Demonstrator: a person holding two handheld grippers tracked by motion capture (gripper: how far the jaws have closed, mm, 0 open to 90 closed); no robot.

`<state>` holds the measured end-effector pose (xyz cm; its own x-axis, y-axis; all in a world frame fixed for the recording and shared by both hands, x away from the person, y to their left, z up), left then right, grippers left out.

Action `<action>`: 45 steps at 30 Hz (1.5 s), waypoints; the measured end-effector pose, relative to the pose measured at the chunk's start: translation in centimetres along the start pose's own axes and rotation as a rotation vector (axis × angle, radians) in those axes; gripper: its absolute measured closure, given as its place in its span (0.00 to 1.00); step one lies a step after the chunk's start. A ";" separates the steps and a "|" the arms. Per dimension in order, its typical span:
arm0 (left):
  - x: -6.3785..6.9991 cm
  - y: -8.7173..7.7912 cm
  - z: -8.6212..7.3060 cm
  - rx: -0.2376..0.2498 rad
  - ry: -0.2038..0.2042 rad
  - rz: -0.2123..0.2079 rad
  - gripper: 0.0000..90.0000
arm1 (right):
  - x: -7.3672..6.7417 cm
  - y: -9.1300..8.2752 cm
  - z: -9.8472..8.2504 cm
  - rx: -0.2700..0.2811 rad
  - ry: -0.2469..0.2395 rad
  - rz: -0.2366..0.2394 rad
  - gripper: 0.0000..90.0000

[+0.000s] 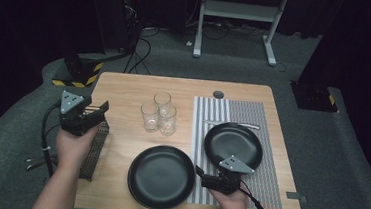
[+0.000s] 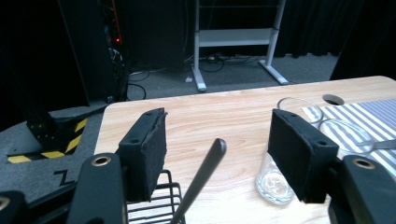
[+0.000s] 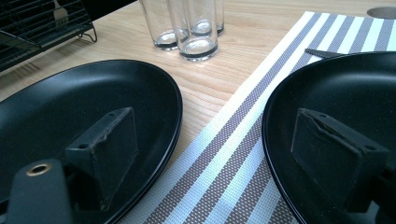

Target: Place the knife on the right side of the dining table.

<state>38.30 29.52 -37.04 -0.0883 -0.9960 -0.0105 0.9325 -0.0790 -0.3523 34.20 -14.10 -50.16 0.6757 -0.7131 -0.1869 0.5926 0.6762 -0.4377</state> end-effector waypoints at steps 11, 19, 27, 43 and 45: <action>-0.1 1.7 -0.3 -0.058 -0.008 -0.005 0.50 | 0.0 0.0 -0.1 0.003 0.009 0.004 0.16; -0.2 2.3 -0.6 -0.095 -0.004 -0.002 0.66 | 0.2 0.0 -0.1 0.003 0.024 0.006 0.17; -0.1 2.6 -1.0 -0.117 0.010 -0.009 0.82 | 0.2 -0.1 -0.2 0.005 0.028 0.008 0.17; -1.5 0.5 0.0 -0.023 -0.011 0.033 0.95 | 0.5 -0.1 -0.4 0.013 0.043 0.014 0.20; -2.0 0.2 -0.1 -0.009 -0.023 0.034 0.95 | 0.5 -0.1 -0.5 0.012 0.044 0.016 0.20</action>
Point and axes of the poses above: each handheld gripper's, and its own axes: y roughly forward along the jaws, z roughly out of its top, x roughly to its right, the point moved 1 cm from there along y, roughly forward along the jaws, and after that the axes turned 5 degrees about z, right-handed, at the moved point
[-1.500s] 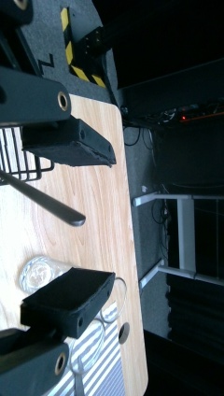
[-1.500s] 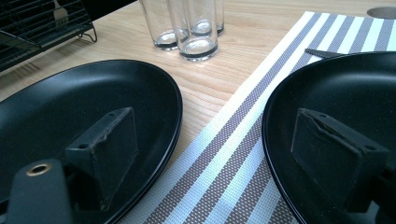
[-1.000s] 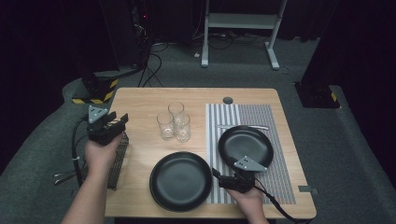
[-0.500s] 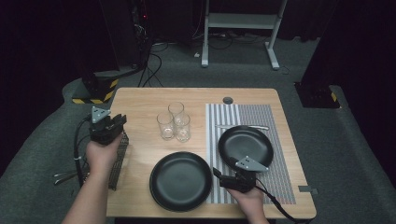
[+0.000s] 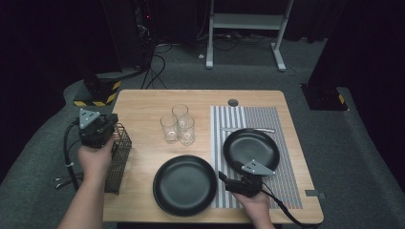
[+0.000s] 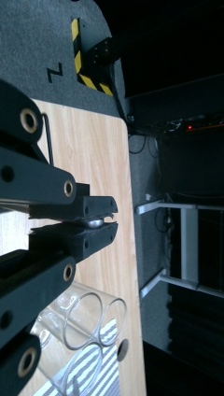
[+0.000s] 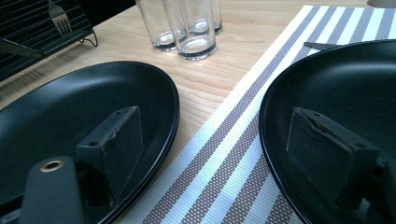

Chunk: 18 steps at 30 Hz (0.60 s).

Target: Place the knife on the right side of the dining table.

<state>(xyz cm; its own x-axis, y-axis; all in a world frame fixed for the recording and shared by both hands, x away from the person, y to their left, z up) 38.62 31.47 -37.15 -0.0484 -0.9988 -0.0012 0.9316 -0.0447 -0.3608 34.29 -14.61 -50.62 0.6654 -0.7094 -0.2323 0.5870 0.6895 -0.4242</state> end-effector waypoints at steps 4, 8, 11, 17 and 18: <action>-0.7 -0.4 -0.3 0.016 -0.015 0.006 0.96 | 0.0 0.1 0.0 -0.001 0.000 -0.002 0.21; -1.1 -0.6 -0.6 0.019 -0.026 0.013 0.96 | -0.1 0.1 -0.1 -0.002 -0.004 -0.003 0.21; -1.1 -0.7 -0.7 0.023 -0.020 0.015 0.96 | -0.1 0.0 -0.1 0.000 -0.004 -0.005 0.22; -1.1 -0.6 -0.7 0.029 -0.008 0.023 0.96 | -0.1 0.0 -0.1 0.002 0.000 -0.005 0.23; -1.1 -0.6 -0.7 0.029 -0.009 0.022 0.96 | 0.0 0.0 -0.1 0.004 0.000 -0.003 0.23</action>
Point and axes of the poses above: each handheld gripper's, and its own axes: y roughly forward along the jaws, z roughly out of its top, x roughly to its right, the point moved 1 cm from there along y, roughly forward along the jaws, and after that the axes turned 5 degrees about z, right-handed, at the moved point
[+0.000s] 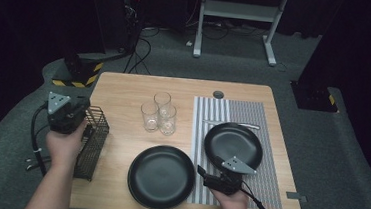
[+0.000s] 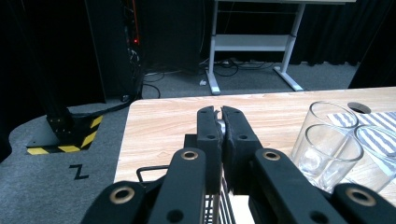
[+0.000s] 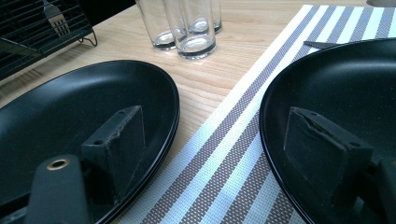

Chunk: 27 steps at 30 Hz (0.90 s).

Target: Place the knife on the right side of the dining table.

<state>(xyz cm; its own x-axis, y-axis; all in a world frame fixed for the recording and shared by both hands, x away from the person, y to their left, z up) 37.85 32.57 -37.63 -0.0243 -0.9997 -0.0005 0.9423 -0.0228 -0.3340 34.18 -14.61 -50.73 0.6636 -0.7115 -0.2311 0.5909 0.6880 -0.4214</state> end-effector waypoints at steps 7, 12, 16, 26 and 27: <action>-0.1 -0.3 0.0 0.007 -0.010 0.000 0.96 | 0.1 0.0 0.0 0.004 0.010 0.006 0.23; -0.2 -0.9 0.4 0.033 -0.022 -0.003 0.96 | 0.1 -0.1 0.0 0.009 0.009 0.005 0.23; -0.2 -1.5 0.9 0.066 -0.022 0.006 0.96 | 0.1 -0.1 0.0 0.012 0.007 0.005 0.24; -0.3 -3.5 2.4 0.153 -0.020 0.028 0.96 | -0.1 -0.1 0.0 0.012 -0.010 0.004 0.24; -0.3 -3.7 2.6 0.163 -0.020 0.027 0.96 | -0.1 -0.1 0.0 0.011 -0.012 0.003 0.24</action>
Point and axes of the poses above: each handheld gripper's, and its own axes: y roughly forward along the jaws, z roughly out of its top, x roughly to its right, the point moved 1 cm from there along y, roughly forward along the jaws, and after that the axes turned 5 degrees about z, right-handed, at the moved point
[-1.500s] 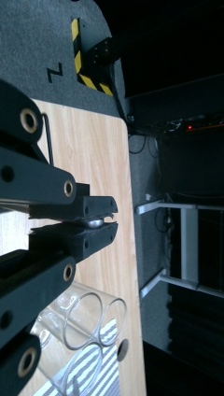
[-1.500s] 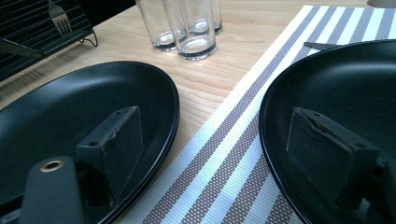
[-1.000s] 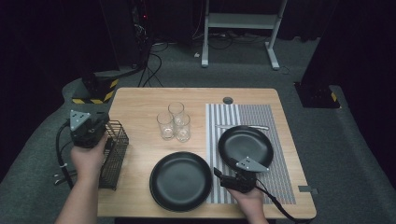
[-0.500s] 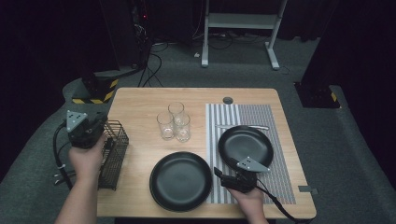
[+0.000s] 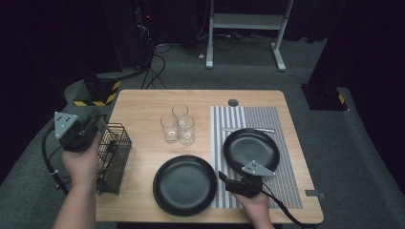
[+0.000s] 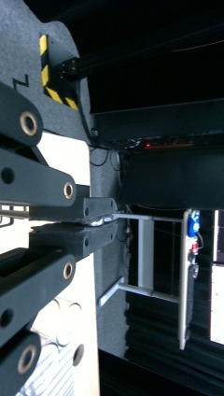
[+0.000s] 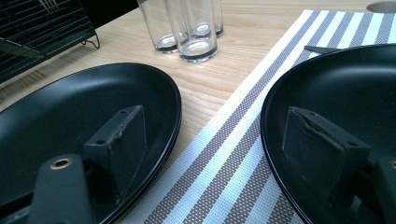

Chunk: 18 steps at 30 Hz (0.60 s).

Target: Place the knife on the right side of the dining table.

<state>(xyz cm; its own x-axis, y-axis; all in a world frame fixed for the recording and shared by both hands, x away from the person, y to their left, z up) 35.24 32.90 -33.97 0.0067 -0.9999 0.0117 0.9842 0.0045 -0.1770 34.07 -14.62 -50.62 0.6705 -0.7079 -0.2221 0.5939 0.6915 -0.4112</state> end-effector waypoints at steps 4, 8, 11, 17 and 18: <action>0.2 -0.4 0.6 0.024 0.003 -0.001 0.96 | 0.0 0.0 0.0 0.000 -0.005 -0.002 0.24; 0.4 -0.7 1.0 0.045 0.000 -0.005 0.96 | 0.0 -0.1 0.0 0.000 -0.005 -0.004 0.24; 0.5 -1.0 1.2 0.064 -0.004 -0.004 0.96 | 0.0 -0.1 0.0 0.000 -0.003 -0.006 0.24; 0.8 -1.5 1.7 0.100 -0.013 -0.022 0.96 | 0.0 -0.2 -0.1 0.003 -0.002 -0.007 0.24; 0.9 -1.5 1.9 0.107 -0.014 -0.026 0.96 | 0.0 -0.2 -0.1 0.003 -0.003 -0.007 0.24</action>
<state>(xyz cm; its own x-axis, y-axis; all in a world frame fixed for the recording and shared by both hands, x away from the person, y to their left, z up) 34.07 32.00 -31.86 -0.0171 -0.9994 0.0286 0.9974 -0.0191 -0.0700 33.91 -14.75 -50.61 0.6676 -0.7122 -0.2170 0.5997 0.6871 -0.4101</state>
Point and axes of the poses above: each handheld gripper's, and its own axes: y roughly forward along the jaws, z roughly out of its top, x roughly to its right, the point moved 1 cm from there along y, roughly forward along the jaws, and after that the axes turned 5 degrees about z, right-handed, at the moved point
